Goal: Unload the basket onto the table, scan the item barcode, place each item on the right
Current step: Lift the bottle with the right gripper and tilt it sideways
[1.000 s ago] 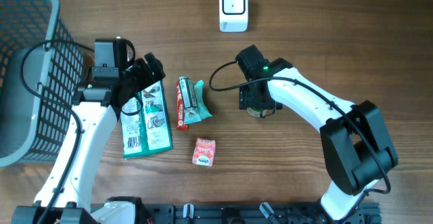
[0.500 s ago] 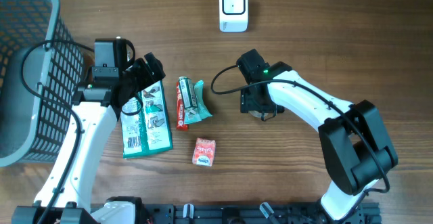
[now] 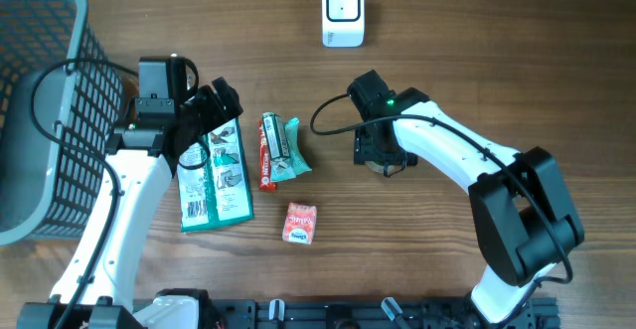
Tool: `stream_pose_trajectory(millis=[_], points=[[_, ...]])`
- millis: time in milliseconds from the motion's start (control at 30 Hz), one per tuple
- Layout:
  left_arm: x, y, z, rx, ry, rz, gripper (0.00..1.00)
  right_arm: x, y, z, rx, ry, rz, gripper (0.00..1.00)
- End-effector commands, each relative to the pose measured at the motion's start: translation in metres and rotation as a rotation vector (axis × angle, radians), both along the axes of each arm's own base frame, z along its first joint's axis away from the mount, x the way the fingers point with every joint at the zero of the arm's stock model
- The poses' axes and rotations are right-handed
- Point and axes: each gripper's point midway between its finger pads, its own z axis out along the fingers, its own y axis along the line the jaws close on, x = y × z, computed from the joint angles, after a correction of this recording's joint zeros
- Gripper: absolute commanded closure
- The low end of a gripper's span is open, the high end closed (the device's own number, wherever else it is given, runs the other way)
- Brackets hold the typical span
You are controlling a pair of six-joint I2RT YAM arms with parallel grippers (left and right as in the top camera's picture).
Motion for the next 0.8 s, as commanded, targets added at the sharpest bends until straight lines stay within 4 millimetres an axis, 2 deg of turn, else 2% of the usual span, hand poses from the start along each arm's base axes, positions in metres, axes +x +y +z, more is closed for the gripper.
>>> stream_pose_trajectory(millis=[0, 133, 233, 267, 367, 467, 567, 667, 767], points=[[0.004, 0.002, 0.011, 0.012, -0.032, 0.003, 0.00, 0.008, 0.000, 0.004, -0.008, -0.024, -0.030, 0.26], [0.004, 0.002, 0.011, 0.012, -0.032, 0.003, 0.00, 0.007, 0.000, 0.004, -0.008, -0.021, -0.048, 0.23], [0.004, 0.002, 0.011, 0.012, -0.032, 0.003, 0.00, 0.007, -0.001, 0.004, -0.009, -0.020, -0.048, 0.26], [0.004, 0.002, 0.011, 0.012, -0.032, 0.003, 0.00, 0.007, -0.001, 0.004, -0.009, -0.019, -0.048, 0.31], [0.004, 0.002, 0.011, 0.011, -0.032, 0.003, 0.00, 0.004, -0.001, 0.004, -0.007, -0.006, -0.047, 0.60], [0.004, 0.002, 0.011, 0.012, -0.032, 0.003, 0.00, 0.001, 0.001, 0.006, 0.004, 0.005, -0.045, 0.74], [0.004, 0.002, 0.011, 0.012, -0.032, 0.003, 0.00, -0.004, 0.003, 0.019, 0.043, 0.033, -0.054, 0.77], [0.004, 0.002, 0.011, 0.012, -0.032, 0.003, 0.00, -0.006, 0.021, 0.042, 0.194, 0.061, -0.065, 0.78], [0.004, 0.002, 0.011, 0.012, -0.032, 0.003, 0.00, -0.009, 0.047, 0.074, 0.414, 0.086, -0.058, 0.80]])
